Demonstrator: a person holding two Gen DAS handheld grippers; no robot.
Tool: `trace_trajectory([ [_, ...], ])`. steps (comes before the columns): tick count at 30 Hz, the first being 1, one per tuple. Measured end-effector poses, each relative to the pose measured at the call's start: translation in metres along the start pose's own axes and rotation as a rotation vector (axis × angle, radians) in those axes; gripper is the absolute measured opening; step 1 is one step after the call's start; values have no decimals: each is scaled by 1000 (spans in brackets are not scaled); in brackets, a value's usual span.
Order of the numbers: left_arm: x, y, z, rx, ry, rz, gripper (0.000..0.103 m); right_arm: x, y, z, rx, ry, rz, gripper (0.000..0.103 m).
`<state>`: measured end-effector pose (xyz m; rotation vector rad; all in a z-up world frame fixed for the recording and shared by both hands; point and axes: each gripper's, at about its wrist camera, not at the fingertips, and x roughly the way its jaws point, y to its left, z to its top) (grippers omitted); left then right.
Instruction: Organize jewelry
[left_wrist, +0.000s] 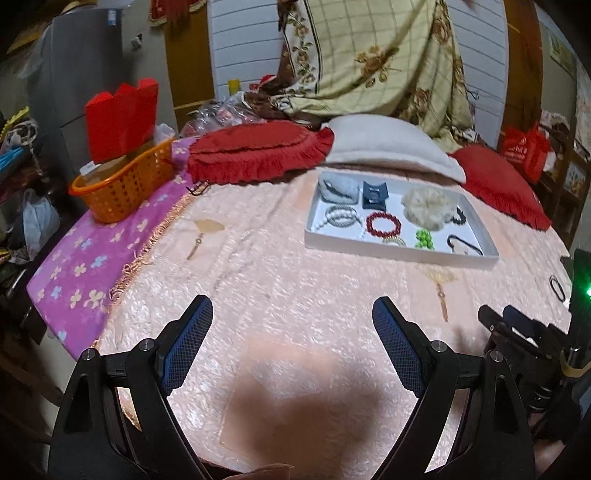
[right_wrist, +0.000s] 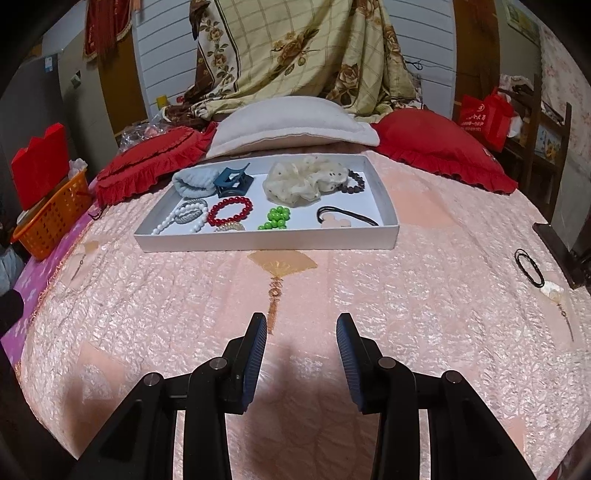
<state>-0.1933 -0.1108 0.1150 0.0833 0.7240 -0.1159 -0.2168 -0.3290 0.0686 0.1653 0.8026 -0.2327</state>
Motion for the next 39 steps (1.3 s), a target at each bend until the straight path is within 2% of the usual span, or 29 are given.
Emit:
trace_trajectory([
  [16,14,1,-9,1,97,-43,88,-6,5,-5,-31,13,-28,38],
  [39,24,-8,-19,34,142,-36,88,-3,2,-10,-25,27,-46,38],
])
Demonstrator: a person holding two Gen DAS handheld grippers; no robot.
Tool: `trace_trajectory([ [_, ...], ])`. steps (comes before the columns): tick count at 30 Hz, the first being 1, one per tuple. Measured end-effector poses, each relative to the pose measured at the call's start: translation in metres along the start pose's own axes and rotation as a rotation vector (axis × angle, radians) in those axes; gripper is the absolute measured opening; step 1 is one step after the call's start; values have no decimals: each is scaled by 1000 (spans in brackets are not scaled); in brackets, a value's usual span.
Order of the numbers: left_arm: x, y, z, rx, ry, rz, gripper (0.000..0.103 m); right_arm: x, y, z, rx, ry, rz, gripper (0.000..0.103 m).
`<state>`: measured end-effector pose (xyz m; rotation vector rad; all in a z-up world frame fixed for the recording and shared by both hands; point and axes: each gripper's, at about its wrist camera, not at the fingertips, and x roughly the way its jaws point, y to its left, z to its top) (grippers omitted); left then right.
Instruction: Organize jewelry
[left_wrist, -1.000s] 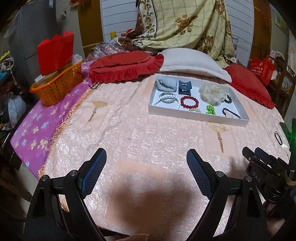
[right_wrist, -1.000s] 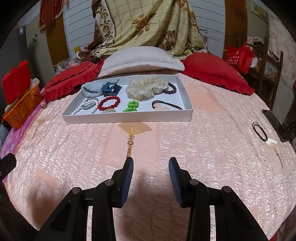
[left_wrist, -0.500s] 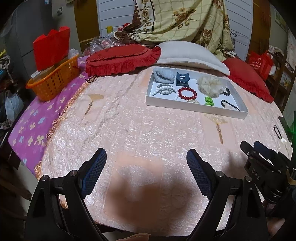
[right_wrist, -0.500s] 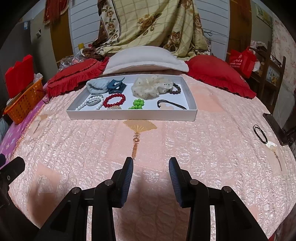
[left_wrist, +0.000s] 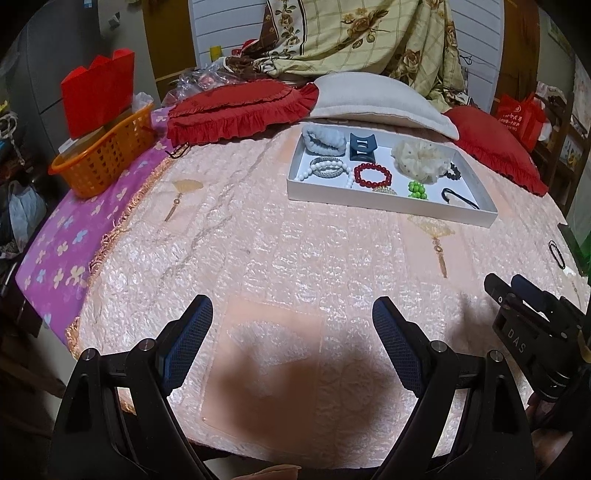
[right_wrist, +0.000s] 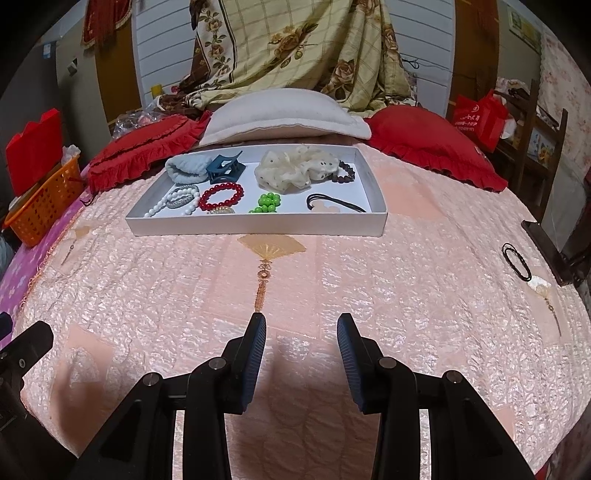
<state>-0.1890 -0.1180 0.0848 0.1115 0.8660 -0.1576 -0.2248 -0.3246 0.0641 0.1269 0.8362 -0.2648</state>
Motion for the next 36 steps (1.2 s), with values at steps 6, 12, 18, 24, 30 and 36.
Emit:
trace_trajectory([
  [6,4,1,-1,-2,13,5,88,1,1,-1,-4,5,-1,38],
  [12,7,1,-2,-2,23,12,88,2,3,-2,-12,8,-1,38],
  [18,11,3,-2,-7,35,8,88,4,2,-3,-11,16,-2,38],
  [24,14,2,-3,-12,49,2,88,6,2,-3,-9,24,-2,38],
  [30,17,3,-3,-13,56,-2,88,7,4,-3,-11,29,-1,38],
  [36,20,4,-4,-13,66,-3,88,8,4,-2,-9,31,-4,38],
])
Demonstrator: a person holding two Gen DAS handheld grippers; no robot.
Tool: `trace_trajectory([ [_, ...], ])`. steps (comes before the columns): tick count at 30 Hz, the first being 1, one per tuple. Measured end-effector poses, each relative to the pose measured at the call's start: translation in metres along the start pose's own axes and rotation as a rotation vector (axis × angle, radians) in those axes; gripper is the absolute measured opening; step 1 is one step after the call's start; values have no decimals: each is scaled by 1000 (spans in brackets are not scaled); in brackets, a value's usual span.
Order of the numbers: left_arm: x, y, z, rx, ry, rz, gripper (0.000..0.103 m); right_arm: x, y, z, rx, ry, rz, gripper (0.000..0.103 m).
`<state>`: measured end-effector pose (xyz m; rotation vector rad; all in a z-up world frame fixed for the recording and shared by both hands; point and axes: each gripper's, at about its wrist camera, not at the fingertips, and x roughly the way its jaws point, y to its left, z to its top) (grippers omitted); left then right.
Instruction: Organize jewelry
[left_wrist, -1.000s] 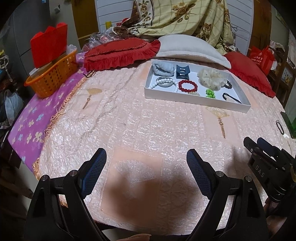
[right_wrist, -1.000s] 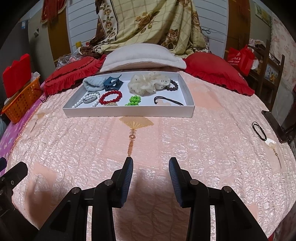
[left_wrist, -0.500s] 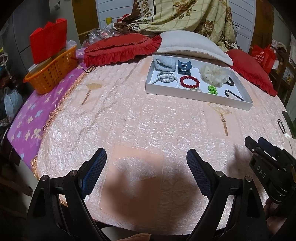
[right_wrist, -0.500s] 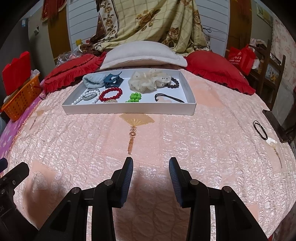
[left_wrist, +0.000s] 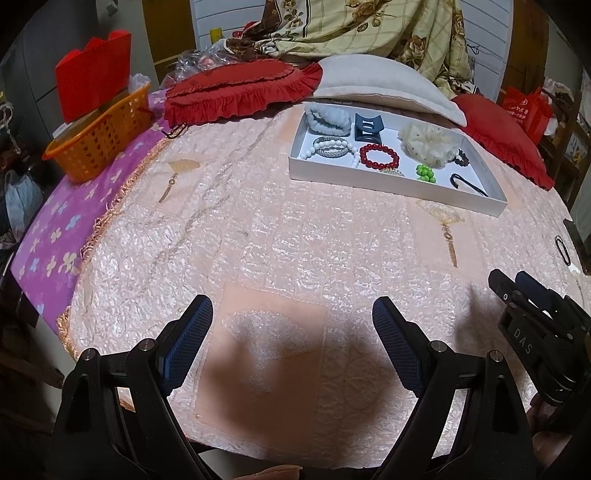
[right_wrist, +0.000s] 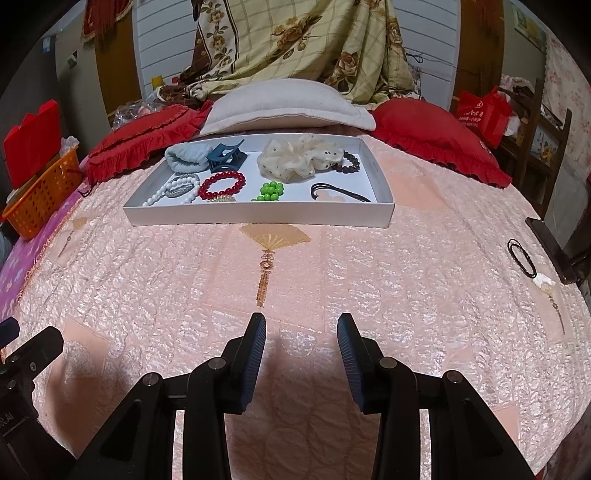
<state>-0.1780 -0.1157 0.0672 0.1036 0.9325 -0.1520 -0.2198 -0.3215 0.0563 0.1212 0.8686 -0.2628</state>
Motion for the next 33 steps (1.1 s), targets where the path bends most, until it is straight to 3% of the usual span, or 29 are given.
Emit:
trace_trajectory([
  [33,13,2,0,-5,41,7,88,9,0,-1,4,21,5,38],
])
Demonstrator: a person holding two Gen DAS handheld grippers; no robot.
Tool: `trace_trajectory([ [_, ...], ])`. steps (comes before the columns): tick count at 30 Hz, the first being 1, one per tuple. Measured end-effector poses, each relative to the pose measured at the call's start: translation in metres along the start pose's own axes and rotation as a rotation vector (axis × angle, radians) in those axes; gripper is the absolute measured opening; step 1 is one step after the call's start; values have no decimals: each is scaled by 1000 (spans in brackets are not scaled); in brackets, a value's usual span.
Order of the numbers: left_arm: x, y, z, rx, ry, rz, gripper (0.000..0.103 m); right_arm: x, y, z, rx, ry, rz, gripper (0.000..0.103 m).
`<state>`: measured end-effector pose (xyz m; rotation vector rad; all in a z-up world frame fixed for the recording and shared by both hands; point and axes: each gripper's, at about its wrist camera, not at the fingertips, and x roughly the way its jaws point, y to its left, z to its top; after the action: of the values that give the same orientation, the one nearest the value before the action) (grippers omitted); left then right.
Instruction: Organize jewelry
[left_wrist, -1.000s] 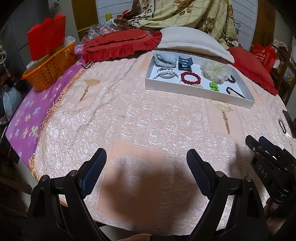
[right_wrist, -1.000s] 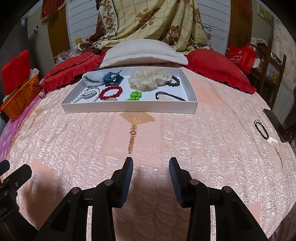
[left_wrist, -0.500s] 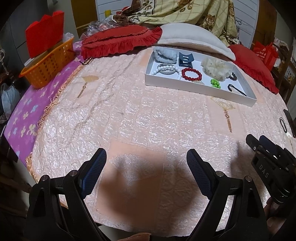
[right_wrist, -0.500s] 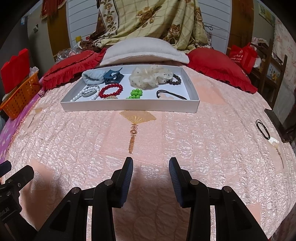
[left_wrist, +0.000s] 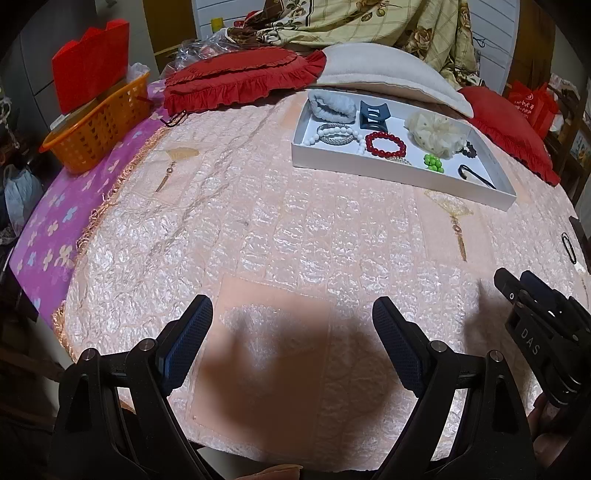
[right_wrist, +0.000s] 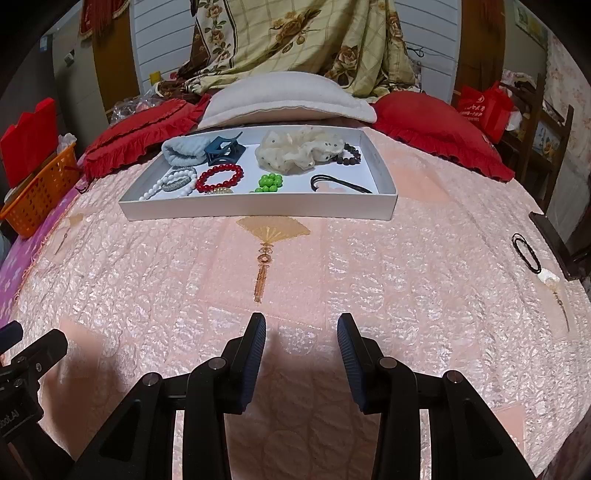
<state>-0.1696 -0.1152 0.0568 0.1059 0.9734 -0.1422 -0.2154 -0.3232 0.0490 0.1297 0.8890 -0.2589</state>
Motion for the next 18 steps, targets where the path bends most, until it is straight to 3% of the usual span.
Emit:
trace_trajectory([
  [18,-11,9,0,-27,-37,-8,88,-13,4,2,-17,-23,-6,39],
])
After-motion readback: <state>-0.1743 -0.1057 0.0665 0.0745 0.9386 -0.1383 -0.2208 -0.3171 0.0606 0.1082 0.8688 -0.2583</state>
